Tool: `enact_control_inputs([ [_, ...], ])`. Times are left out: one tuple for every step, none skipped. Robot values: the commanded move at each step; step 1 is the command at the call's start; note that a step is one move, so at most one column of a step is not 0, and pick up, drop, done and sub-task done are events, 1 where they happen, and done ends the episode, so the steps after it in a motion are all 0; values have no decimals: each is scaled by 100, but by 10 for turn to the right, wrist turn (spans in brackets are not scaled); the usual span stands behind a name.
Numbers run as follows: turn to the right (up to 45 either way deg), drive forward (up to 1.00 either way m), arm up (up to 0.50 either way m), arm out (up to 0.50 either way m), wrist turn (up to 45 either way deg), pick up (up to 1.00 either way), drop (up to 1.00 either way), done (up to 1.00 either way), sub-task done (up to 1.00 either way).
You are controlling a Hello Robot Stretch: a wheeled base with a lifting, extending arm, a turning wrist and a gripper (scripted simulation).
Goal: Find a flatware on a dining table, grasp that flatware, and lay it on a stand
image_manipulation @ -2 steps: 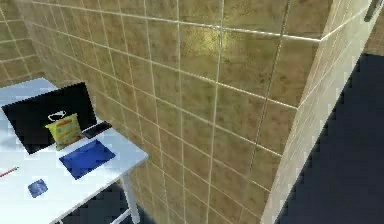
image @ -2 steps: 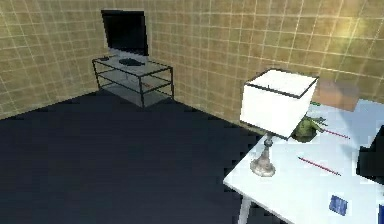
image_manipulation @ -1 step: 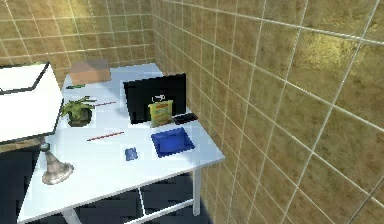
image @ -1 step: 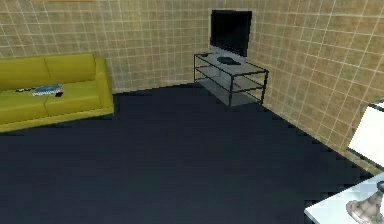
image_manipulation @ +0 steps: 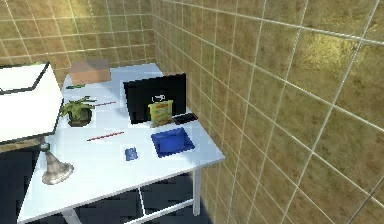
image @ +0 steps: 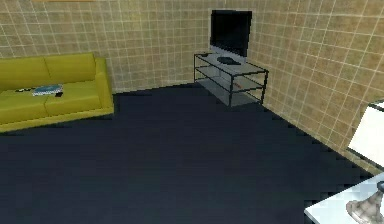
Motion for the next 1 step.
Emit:
enact_control_inputs([
  [0,0,34,0,0,0,0,0,0],
])
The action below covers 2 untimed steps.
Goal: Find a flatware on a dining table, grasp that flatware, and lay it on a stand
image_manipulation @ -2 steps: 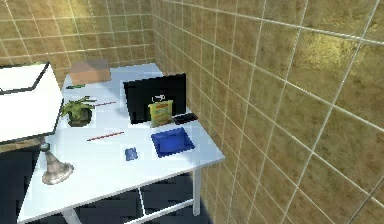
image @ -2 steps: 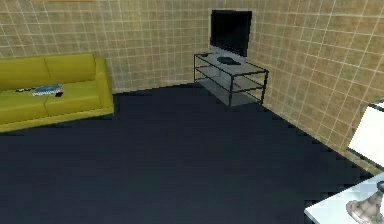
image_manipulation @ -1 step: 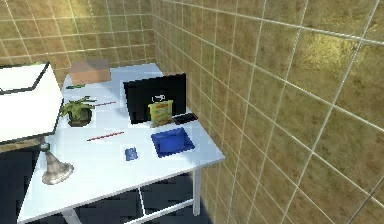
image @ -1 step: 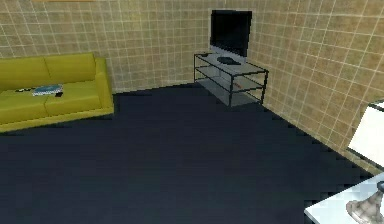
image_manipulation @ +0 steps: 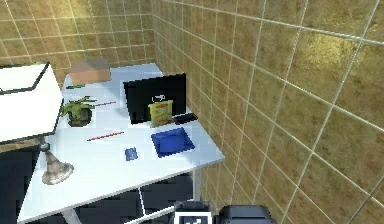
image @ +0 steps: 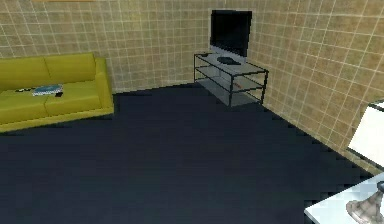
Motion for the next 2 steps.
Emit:
enact_control_inputs([
  [0,0,0,44,0,0,0,0,0],
  [0,0,0,0,450,0,0,0,0],
])
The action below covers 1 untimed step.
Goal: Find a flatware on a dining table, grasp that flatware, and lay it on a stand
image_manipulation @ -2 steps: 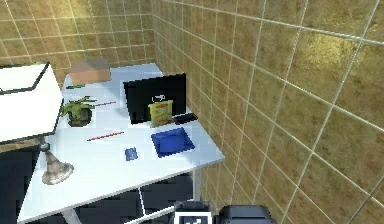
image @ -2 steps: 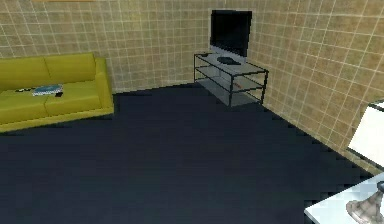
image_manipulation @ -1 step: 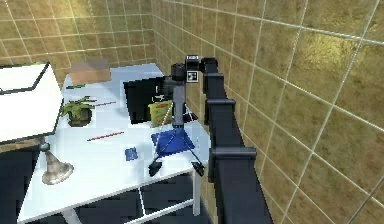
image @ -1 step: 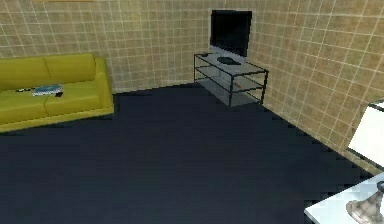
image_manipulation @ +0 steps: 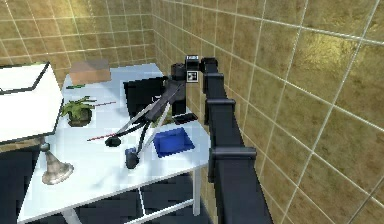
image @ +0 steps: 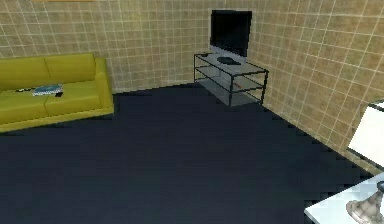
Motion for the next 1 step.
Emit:
enact_control_inputs([
  [0,0,0,0,450,0,0,0,0],
])
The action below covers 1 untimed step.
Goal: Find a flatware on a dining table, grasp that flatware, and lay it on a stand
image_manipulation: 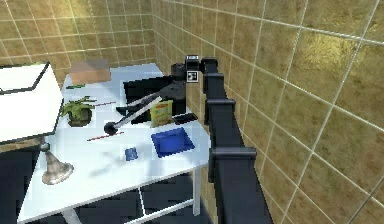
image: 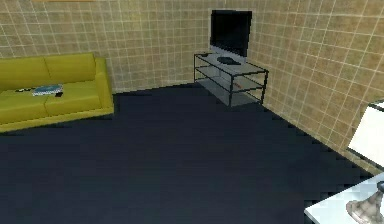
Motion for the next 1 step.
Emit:
enact_control_inputs([
  [0,0,0,0,450,0,0,0,0],
])
